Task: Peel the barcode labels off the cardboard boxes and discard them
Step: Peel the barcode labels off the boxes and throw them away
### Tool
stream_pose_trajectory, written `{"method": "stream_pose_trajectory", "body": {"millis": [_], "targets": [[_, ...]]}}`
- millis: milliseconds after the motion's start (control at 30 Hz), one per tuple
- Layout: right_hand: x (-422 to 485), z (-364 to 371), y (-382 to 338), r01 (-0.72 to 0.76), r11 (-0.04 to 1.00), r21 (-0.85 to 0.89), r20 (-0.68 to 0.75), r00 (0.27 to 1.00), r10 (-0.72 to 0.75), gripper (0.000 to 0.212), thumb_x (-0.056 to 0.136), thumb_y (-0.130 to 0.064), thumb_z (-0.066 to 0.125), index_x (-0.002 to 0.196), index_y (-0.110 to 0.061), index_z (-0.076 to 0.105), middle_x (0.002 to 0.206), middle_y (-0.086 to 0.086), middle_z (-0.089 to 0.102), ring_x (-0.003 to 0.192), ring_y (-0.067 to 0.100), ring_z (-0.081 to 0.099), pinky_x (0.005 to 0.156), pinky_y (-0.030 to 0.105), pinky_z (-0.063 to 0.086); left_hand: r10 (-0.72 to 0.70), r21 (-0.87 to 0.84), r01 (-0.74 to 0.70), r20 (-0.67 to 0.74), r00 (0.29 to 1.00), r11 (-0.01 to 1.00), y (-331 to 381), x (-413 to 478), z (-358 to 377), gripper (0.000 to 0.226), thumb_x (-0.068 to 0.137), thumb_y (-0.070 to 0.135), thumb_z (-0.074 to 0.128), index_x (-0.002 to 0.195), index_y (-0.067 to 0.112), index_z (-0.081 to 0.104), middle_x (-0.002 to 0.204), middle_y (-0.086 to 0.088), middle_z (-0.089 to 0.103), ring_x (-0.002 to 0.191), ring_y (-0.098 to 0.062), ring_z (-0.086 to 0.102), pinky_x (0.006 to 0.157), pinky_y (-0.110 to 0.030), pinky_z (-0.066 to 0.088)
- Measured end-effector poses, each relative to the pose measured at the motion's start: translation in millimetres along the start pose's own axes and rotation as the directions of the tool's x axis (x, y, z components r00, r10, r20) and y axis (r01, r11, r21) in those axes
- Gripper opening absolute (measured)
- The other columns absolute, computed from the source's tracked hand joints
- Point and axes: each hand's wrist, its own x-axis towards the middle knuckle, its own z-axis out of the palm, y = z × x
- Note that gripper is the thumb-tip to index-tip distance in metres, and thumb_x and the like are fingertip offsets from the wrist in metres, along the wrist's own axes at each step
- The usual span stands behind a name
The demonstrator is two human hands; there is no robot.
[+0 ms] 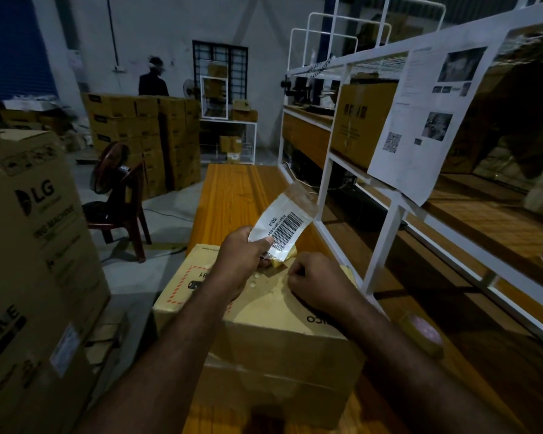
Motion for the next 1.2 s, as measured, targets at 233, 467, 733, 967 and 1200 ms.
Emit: {"method": "stream_pose_trajectory", "body": {"millis": [233,467,733,967,1200], "targets": [[-52.5,0.1,-17.9,0.039,0.98,-0.195,0.238,0.971,0.009,0.058,0.098,-0.055,0.031,0.145,-0.022,0.034,0.156,0.002,0.026,0.144,0.019,0.022,0.118,0.042,0.016,-0.012,-0.056,0.011,-0.013,1.0,0.998,1.7,4.1,-1.4,0.018,0.094,0.01,0.061,0.111,0.009,0.066,0.097,-0.013,0.074,0.071,-0.022,0.065,0.07,-0.039,0.053],[-98.5,-23.7,-19.9,-0.004,0.925,-0.381,0.369,0.916,0.157,0.114,0.057,-0.087,0.0,0.154,-0.028,-0.001,0.163,-0.007,-0.008,0.149,0.013,-0.007,0.118,0.047,-0.008,-0.005,0.02,0.005,0.0,1.0,1.0,-2.0,7.8,1.0,0.019,0.094,0.013,0.062,0.113,0.013,0.065,0.099,-0.005,0.074,0.087,-0.024,0.072,0.073,-0.037,0.06],[-50.0,-11.0,-15.3,0.019,0.913,-0.408,0.275,0.956,0.103,0.121,0.067,-0.093,0.015,0.153,-0.009,0.015,0.162,0.013,0.01,0.149,0.026,0.008,0.12,0.05,-0.001,-0.005,0.036,0.004,0.009,1.0,0.999,-2.8,8.8,3.2,0.021,0.094,0.013,0.062,0.115,0.012,0.065,0.1,-0.008,0.074,0.088,-0.025,0.072,0.074,-0.041,0.06],[-99.3,-27.7,-9.0,-0.013,0.97,-0.242,0.244,0.967,0.073,0.086,0.081,-0.083,0.019,0.146,-0.029,0.036,0.158,-0.012,0.026,0.145,0.006,0.018,0.119,0.042,-0.001,0.039,0.07,-0.039,-0.002,0.999,0.997,-3.4,9.4,4.6,0.019,0.095,0.014,0.061,0.114,0.013,0.064,0.1,-0.007,0.072,0.087,-0.025,0.071,0.063,-0.032,0.057],[-45.7,-1.4,-17.6,-0.056,0.92,-0.388,0.186,0.973,0.138,0.115,0.074,-0.09,0.009,0.153,-0.006,0.016,0.16,0.018,0.012,0.148,0.033,0.009,0.12,0.049,0.001,0.031,0.041,-0.032,0.032,0.999,0.999,-4.6,6.9,4.2,0.016,0.094,0.012,0.061,0.11,0.011,0.066,0.096,-0.013,0.073,0.067,-0.018,0.063,0.065,-0.038,0.056]]}}
